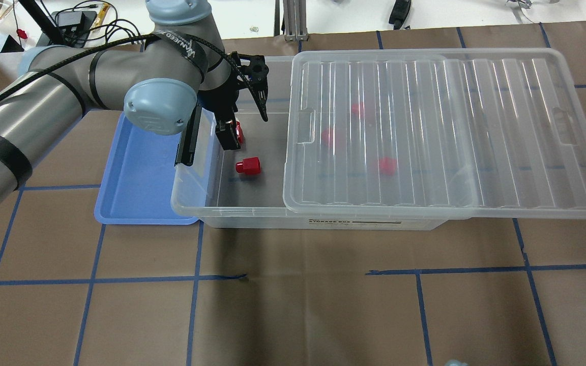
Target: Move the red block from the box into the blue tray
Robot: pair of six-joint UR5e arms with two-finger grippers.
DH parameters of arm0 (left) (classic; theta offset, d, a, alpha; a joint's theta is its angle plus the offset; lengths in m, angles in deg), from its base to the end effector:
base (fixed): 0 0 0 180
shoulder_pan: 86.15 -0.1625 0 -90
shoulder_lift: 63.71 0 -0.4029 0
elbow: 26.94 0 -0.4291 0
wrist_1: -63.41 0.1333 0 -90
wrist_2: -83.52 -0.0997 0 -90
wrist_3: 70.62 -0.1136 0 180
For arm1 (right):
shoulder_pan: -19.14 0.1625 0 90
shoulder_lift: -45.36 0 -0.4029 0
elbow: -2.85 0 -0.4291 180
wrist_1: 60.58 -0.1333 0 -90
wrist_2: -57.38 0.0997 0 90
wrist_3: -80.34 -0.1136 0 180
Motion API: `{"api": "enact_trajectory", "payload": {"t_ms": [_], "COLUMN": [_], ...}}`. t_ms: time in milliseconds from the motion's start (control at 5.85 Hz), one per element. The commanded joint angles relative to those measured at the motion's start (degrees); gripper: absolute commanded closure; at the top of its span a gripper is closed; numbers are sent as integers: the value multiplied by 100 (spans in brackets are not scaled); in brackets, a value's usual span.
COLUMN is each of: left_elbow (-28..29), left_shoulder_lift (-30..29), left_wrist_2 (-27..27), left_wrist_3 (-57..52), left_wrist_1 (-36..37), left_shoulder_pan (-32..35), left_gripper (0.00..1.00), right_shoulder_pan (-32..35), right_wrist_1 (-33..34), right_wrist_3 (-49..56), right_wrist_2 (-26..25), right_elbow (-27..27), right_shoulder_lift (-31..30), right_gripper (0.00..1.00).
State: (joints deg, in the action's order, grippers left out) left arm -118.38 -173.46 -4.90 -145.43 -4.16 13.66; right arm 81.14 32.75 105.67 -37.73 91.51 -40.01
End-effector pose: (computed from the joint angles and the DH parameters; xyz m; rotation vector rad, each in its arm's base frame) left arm -0.2432 -0.6058 0.2752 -2.1070 -2.3140 0.0517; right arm -0.1545 -0.5529 0.4264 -0.0714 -3.0602 -0.0603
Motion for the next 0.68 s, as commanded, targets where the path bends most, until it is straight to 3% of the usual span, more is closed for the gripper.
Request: {"api": "enact_trajectory", "payload": {"t_ms": [0, 171, 513], "left_elbow": [-76, -137, -496], "left_shoulder_lift": [-448, -581, -984], "left_wrist_2": [9, -9, 9], "left_wrist_3": [-51, -16, -33], "left_wrist_1": [339, 350, 1337], "left_shoulder_pan": [-14, 13, 22], "left_gripper": [5, 7, 6], "right_shoulder_pan": [1028, 1669, 2568], "right_wrist_1": [-734, -728, -676], "right_wrist_3": [-1654, -2332, -3129], "right_wrist_2": [421, 423, 449], "right_elbow": [-436, -507, -516], "right_shoulder_lift": [-216, -235, -183], "right_gripper": [0, 0, 0]}}
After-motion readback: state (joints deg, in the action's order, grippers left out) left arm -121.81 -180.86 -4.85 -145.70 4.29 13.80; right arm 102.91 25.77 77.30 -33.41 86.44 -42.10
